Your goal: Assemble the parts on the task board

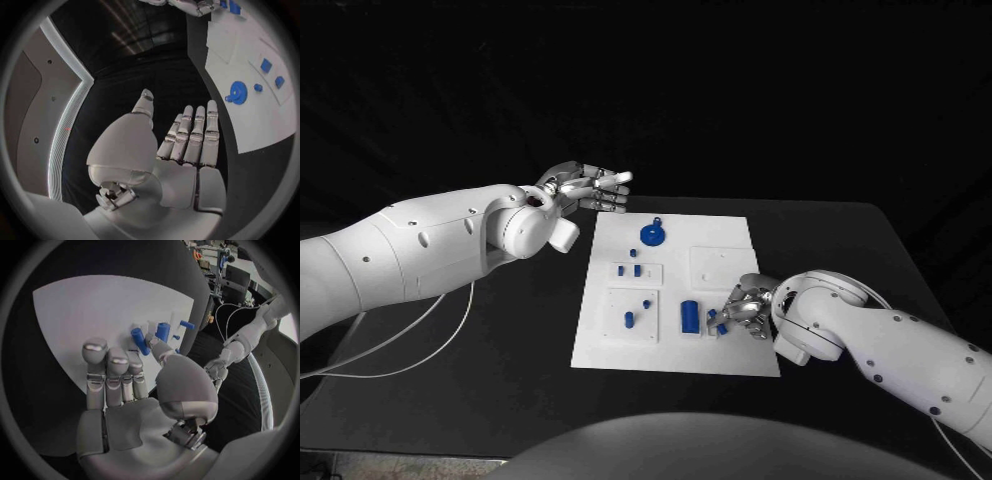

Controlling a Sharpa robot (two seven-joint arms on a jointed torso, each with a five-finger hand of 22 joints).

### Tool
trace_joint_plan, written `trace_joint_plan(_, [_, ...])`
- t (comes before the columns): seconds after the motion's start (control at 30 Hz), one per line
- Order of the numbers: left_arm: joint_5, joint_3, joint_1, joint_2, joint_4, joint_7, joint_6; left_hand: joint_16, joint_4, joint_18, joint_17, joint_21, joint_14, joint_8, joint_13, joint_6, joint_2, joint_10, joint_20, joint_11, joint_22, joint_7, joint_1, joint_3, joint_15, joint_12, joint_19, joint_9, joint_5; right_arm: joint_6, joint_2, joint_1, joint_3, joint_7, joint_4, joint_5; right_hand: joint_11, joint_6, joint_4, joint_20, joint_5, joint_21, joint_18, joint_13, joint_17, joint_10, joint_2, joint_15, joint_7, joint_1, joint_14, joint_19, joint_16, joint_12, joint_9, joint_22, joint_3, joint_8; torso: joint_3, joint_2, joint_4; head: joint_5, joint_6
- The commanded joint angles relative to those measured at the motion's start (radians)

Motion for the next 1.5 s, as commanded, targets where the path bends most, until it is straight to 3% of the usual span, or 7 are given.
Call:
trace_joint_plan(0.03, [-0.002, 0.001, 0.0, 0.002, 0.003, 0.004, 0.013, -0.003, -0.001, 0.005, 0.0, 0.002, 0.003, -0.001, 0.001, -0.006, 0.011, -0.004, -0.001, -0.002, 0.0, -0.001, -0.005, -0.003, 0.001, 0.0, -0.002, -0.001, -0.004, 0.024, 0.003, -0.004, -0.004, 0.003, -0.002, -0.009, -0.014, 0.002, 0.003, -0.002, -0.001, -0.004, -0.019, 0.001, 0.001, 0.013, 0.002, -0.004, -0.01, 0.001, 0.003, 0.052, 0.004, 0.003, -0.009, 0.074, -0.014, 0.002, 0.0002, 0.0, 0.0004, -0.002, 0.0])
trace_joint_plan(0.17, [-0.002, 0.001, 0.0, 0.003, 0.002, 0.002, 0.015, -0.003, 0.0, 0.005, 0.0, 0.002, 0.002, -0.001, 0.001, -0.007, 0.011, -0.004, -0.001, -0.002, 0.0, 0.0, -0.006, -0.004, 0.001, 0.0, -0.002, -0.001, -0.004, 0.038, 0.004, -0.004, -0.006, 0.001, -0.001, -0.007, -0.014, 0.008, 0.07, -0.002, -0.005, -0.006, -0.02, -0.001, 0.002, 0.012, -0.027, -0.004, -0.008, 0.004, 0.003, 0.052, 0.004, 0.001, -0.038, 0.074, -0.065, 0.003, -0.0006, 0.0, -0.0008, -0.004, 0.0])
trace_joint_plan(0.43, [-0.001, 0.001, 0.0, 0.004, 0.002, 0.0, 0.013, -0.003, 0.005, 0.005, 0.0, 0.002, 0.001, -0.001, 0.001, -0.011, 0.009, -0.005, -0.001, -0.002, 0.0, 0.0, -0.011, -0.003, 0.001, 0.0, -0.002, -0.001, -0.004, 0.043, 0.004, -0.004, -0.007, -0.001, -0.004, -0.003, -0.012, 0.01, 0.117, -0.002, -0.03, -0.01, -0.019, -0.004, 0.002, 0.011, -0.04, -0.004, -0.007, 0.023, 0.003, 0.052, 0.0, -0.002, -0.061, 0.073, -0.085, 0.003, 0.0001, 0.0, 0.0003, -0.004, 0.0])
trace_joint_plan(0.57, [0.0, 0.001, 0.0, 0.004, 0.001, 0.0, 0.01, -0.003, 0.01, 0.005, 0.0, 0.002, 0.0, -0.001, 0.001, -0.013, 0.007, -0.006, -0.001, -0.001, 0.0, 0.0, -0.017, -0.003, 0.001, 0.0, -0.002, -0.001, -0.004, 0.04, 0.004, -0.004, -0.008, 0.0, -0.004, -0.001, -0.011, 0.011, 0.147, -0.002, -0.129, -0.011, -0.019, -0.006, 0.002, 0.011, -0.049, -0.003, -0.006, 0.013, 0.003, 0.052, 0.0, -0.003, -0.063, 0.073, -0.088, 0.002, 0.0, 0.0, -0.0003, -0.003, 0.0])
trace_joint_plan(0.63, [0.0, 0.001, 0.0, 0.004, 0.001, 0.0, 0.009, -0.003, 0.01, 0.005, 0.0, 0.002, 0.001, -0.001, 0.001, -0.013, 0.007, -0.006, -0.001, -0.001, 0.0, 0.0, -0.017, -0.003, 0.001, 0.0, -0.002, -0.001, -0.004, 0.04, 0.004, -0.004, -0.008, 0.001, -0.004, 0.001, -0.009, 0.013, 0.183, -0.001, -0.153, -0.013, -0.018, -0.006, 0.001, 0.011, -0.069, -0.002, -0.006, 0.015, 0.003, 0.051, -0.002, -0.003, -0.063, 0.072, -0.081, 0.003, 0.0001, 0.0, -0.0003, -0.003, 0.0])
trace_joint_plan(0.87, [0.001, 0.001, 0.0, 0.004, 0.001, 0.0, 0.009, -0.003, 0.017, 0.005, 0.0, 0.002, 0.001, -0.001, 0.001, -0.013, 0.003, -0.006, -0.001, -0.001, -0.001, 0.0, -0.017, 0.002, 0.001, 0.0, -0.002, -0.001, -0.004, 0.035, 0.002, -0.004, -0.008, 0.004, 0.0, 0.005, -0.008, 0.015, 0.259, -0.002, -0.158, -0.014, -0.018, -0.007, 0.004, 0.012, -0.099, -0.002, -0.003, 0.038, 0.003, 0.052, -0.003, -0.005, -0.063, 0.072, -0.125, 0.003, 0.0007, 0.0, -0.0002, -0.001, 0.0])
trace_joint_plan(1.5, [0.001, 0.001, 0.0, 0.002, 0.001, -0.003, 0.012, -0.003, 0.021, 0.005, 0.0, 0.001, -0.001, -0.001, 0.001, -0.012, -0.001, -0.006, -0.001, -0.001, -0.001, 0.0, -0.015, 0.007, 0.001, 0.0, -0.002, -0.001, -0.004, 0.03, -0.009, -0.004, -0.008, 0.022, 0.023, 0.007, -0.006, 0.014, 0.348, 0.001, -0.152, -0.015, -0.015, -0.007, 0.004, 0.014, -0.1, -0.001, 0.0, 0.037, 0.005, 0.053, -0.007, -0.003, -0.054, 0.071, -0.216, 0.003, 0.0002, 0.0, -0.0002, 0.002, 0.0])
